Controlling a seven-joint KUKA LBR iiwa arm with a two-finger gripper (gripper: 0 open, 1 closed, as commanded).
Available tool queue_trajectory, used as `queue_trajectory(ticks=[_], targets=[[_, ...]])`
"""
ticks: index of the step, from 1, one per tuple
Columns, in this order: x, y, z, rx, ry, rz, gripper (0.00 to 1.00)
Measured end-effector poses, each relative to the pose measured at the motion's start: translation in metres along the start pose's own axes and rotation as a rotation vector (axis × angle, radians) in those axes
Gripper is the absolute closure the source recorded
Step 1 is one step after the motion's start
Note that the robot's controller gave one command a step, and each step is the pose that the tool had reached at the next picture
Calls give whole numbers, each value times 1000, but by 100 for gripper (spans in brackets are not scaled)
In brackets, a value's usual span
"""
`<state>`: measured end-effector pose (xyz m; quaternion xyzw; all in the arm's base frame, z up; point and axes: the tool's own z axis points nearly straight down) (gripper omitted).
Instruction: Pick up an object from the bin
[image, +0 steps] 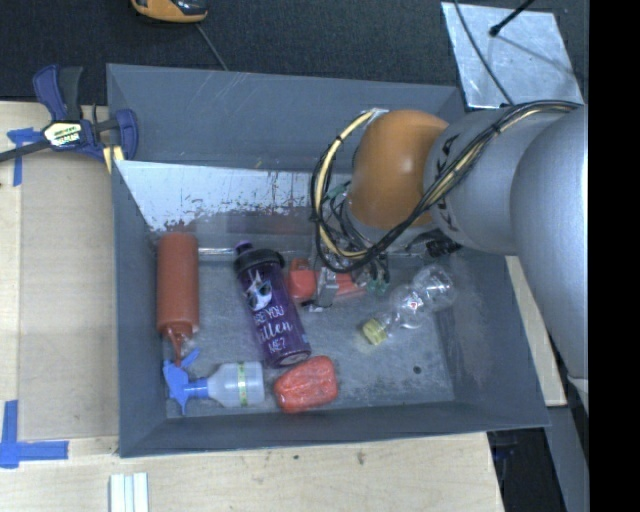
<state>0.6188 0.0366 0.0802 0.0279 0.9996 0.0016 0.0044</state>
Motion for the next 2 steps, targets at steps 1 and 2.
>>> queue_trajectory(ticks=[1,2], targets=[[1,-1,-11,2,5,0,100],[1,-1,-24,3,9,0,100]])
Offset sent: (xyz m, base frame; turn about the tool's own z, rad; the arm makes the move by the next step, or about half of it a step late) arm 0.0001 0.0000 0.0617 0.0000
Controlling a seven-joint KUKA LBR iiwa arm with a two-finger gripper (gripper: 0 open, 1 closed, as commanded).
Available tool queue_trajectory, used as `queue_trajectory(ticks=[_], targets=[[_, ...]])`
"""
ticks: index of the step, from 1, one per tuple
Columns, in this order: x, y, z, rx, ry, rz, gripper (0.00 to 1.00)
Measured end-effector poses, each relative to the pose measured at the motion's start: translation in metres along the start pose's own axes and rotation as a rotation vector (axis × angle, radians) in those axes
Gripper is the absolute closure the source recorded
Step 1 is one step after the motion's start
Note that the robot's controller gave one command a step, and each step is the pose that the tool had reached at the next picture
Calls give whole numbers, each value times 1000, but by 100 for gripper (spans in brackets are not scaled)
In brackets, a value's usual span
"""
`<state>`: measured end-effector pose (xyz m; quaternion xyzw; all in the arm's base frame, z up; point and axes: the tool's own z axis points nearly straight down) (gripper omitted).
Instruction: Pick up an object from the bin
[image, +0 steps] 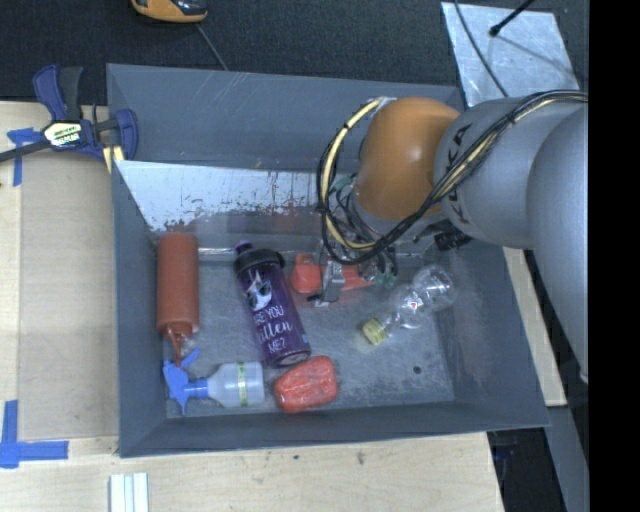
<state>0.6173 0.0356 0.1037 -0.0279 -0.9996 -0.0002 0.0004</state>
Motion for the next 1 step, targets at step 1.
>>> queue_trajectory(ticks=[1], targets=[[-1,0,-14,0,-2,0,100]])
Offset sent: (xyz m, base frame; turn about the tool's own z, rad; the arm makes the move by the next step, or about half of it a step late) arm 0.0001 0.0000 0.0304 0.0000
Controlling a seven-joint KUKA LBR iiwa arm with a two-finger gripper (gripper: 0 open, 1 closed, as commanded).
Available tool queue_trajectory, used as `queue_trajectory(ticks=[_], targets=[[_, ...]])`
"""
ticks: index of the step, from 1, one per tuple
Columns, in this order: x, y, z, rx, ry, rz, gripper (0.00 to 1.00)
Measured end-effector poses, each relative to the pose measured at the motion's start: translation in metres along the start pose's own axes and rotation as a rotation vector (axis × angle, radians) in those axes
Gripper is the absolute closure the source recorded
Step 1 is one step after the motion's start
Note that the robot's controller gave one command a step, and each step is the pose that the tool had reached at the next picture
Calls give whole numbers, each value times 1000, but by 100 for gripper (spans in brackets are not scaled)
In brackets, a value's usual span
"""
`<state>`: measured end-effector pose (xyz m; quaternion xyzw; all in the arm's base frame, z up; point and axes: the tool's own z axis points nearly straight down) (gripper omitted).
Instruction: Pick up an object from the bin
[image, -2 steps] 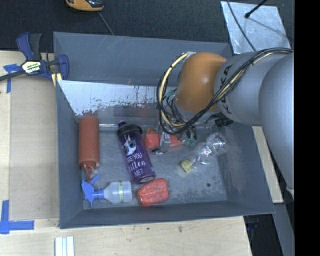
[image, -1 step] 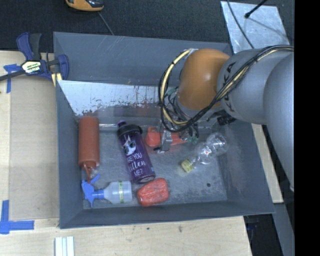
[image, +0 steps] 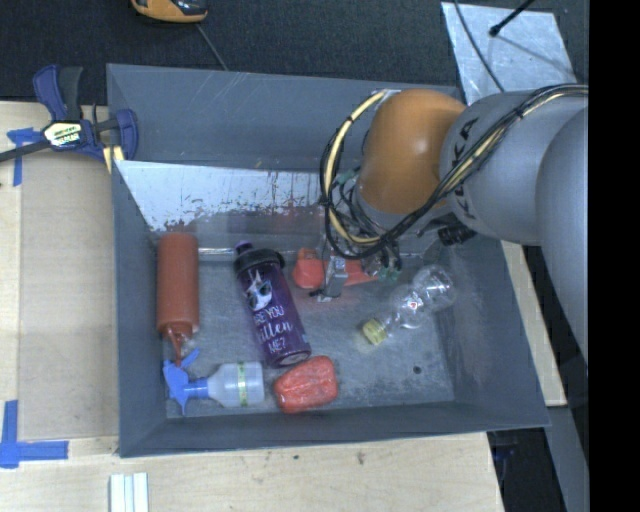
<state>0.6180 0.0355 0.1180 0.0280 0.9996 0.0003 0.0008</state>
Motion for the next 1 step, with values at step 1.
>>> queue_trajectory(ticks=[1], targets=[[-1,0,-8,0,-4,0,100]])
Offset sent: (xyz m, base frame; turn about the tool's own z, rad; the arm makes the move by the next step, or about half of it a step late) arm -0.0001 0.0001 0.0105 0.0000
